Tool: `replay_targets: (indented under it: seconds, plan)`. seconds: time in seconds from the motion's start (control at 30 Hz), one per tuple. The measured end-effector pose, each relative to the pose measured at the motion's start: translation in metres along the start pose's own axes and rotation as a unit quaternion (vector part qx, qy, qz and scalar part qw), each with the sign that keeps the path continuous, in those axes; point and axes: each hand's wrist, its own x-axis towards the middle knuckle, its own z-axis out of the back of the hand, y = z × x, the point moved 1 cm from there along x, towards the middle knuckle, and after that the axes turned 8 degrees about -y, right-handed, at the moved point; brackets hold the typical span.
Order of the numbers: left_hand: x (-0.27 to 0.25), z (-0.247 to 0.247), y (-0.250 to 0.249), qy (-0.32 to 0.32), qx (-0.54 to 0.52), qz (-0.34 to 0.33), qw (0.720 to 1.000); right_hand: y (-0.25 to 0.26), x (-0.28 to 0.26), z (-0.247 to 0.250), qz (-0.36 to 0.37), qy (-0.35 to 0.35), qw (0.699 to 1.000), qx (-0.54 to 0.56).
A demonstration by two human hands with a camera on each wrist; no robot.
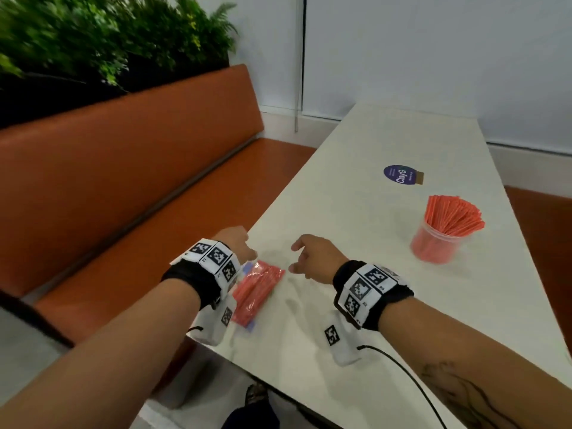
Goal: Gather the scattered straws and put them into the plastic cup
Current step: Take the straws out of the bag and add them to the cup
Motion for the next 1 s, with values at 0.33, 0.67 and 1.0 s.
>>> replay_targets:
  seconds: [0.33, 0.67, 1.0]
  plan:
    - [-0.023, -0.041, 0.038, 0.084, -0.055, 0.088, 0.991, 0.023, 0.017, -0.062, -0.163, 0.024, 0.983, 0.076]
    - [-0.012, -0.062, 0.009, 0.103, -0.175, 0.018, 0.979, 0.001, 0.007, -0.054, -0.152, 0.065, 0.97, 0.176]
    - [-0.02, -0.065, -0.073, 0.119, -0.385, -0.113, 0.908, -0.05, -0.036, 0.023, -0.076, -0.141, 0.915, 0.37]
